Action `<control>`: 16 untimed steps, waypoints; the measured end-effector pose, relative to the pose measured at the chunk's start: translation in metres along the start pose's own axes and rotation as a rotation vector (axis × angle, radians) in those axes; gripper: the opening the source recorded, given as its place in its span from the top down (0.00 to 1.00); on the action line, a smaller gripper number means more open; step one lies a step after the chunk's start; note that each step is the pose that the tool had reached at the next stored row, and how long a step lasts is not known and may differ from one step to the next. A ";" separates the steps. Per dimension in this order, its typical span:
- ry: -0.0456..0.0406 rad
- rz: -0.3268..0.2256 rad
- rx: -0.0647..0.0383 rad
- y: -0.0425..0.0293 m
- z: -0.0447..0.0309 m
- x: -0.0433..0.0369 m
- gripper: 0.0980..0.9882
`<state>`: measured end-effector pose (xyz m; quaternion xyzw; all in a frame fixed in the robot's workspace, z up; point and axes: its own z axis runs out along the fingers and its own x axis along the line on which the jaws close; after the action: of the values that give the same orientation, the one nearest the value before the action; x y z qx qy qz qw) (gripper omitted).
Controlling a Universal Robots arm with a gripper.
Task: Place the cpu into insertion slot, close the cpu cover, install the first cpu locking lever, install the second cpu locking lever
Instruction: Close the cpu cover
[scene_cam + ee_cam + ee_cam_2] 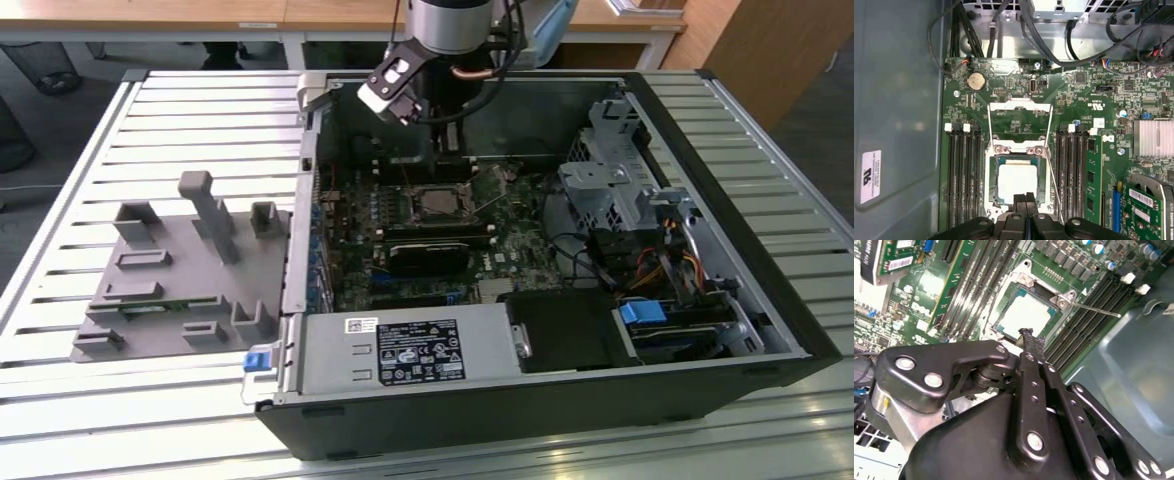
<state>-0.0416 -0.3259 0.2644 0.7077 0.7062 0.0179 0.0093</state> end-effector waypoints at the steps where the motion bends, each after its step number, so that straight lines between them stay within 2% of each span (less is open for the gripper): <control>1: 0.0000 0.000 0.000 0.0000 0.0000 -0.0011 0.98; 5: 0.0000 0.000 0.001 0.0044 0.0003 -0.0028 0.98; 13: 0.0000 0.000 0.005 0.0304 0.0016 -0.0027 0.98; 16: 0.0001 0.000 0.006 0.0371 0.0022 -0.0021 0.98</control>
<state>-0.0045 -0.3281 0.2636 0.7076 0.7064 0.0158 0.0072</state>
